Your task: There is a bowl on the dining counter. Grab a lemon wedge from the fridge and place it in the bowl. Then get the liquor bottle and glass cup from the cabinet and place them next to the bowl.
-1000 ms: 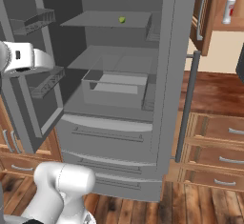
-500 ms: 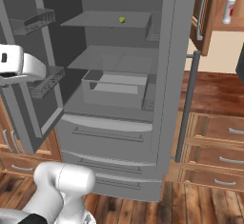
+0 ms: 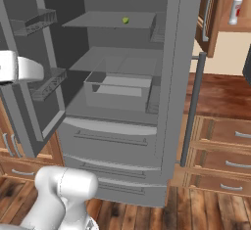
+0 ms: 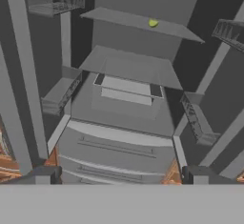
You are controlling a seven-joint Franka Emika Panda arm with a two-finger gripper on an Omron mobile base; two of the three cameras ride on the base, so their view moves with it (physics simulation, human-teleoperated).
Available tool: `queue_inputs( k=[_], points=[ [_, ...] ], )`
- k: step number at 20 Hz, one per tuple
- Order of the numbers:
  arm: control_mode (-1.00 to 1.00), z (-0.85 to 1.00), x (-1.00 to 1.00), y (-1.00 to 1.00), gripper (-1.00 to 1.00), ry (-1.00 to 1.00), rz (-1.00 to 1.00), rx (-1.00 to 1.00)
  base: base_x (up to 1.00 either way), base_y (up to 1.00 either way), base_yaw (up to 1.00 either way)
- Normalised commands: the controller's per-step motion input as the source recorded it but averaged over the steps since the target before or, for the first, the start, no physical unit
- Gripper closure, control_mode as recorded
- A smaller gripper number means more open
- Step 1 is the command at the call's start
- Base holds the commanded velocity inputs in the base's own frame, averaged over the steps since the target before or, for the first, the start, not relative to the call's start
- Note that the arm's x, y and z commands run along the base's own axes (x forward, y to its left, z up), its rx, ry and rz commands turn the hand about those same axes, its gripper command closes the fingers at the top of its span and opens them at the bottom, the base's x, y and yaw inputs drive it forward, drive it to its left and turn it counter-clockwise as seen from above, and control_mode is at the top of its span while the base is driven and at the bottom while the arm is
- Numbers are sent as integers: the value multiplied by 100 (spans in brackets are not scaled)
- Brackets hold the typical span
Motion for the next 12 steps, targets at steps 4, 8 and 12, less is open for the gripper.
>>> queue_inputs(
  k=[4,8,12],
  points=[
    [100,-18,19,3,-100,-10,0,0,5,0,0],
    [100,0,0,0,-100,0,0,0,23,0,0],
    [100,0,0,0,-100,0,0,0,73,-2,0]
  ],
)
